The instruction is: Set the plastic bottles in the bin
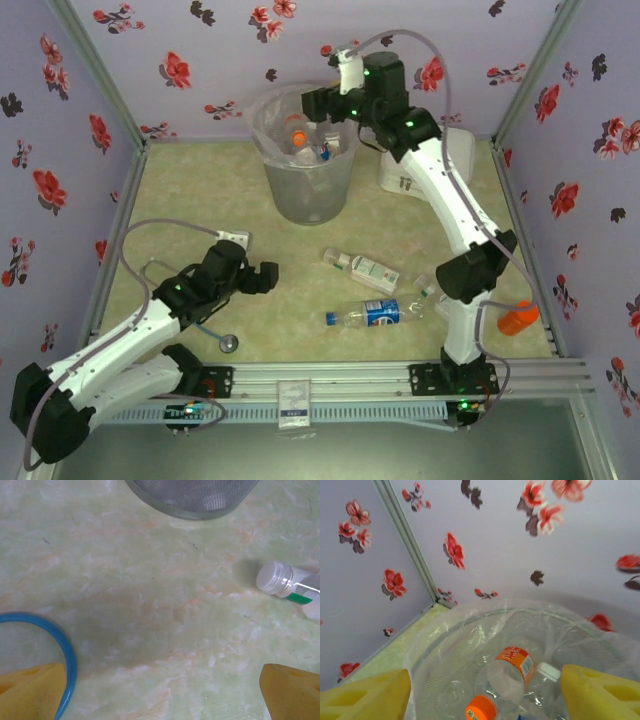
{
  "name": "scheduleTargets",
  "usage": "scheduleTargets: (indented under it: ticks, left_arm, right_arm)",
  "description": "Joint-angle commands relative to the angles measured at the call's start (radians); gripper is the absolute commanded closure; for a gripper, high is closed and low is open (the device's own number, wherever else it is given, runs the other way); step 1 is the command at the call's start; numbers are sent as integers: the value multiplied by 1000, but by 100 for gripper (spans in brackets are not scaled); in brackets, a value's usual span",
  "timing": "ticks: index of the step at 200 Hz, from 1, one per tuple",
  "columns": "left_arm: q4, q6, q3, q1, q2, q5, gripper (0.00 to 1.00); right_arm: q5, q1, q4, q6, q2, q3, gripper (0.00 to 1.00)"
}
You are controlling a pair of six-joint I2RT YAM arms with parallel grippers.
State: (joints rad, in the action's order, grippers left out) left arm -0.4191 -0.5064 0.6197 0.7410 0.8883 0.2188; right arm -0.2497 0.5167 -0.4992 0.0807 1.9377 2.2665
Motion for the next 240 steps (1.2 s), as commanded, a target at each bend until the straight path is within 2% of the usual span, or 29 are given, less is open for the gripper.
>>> scheduleTargets:
  ticks: [1,43,80,120,160,192,240]
  left_arm:
    - [21,35,35,20,24,-24,0]
    - [64,138,98,133,115,-73,0]
    - [109,272,188,264,264,-163,0]
    - [81,456,334,371,480,-282,0]
    - [-12,582,462,436,656,-336,8]
    - [-27,595,514,461,762,-336,9]
    - [-65,590,579,490,894,-277,12]
  right_arm:
    - [48,-4,-51,-17,-77,-47,21]
    - [145,-41,-67,42,-305,-325,21]
    - [153,-148,-42,135,-578,-682,21]
    - [178,-273,-92,215,-871,-972,21]
    - [171,-334,-190,287,-1086,-1123,21]
    - [65,-334,-135,418,-1235,-1250,22]
    - [60,-334,-161,412,-1244,-1260,22]
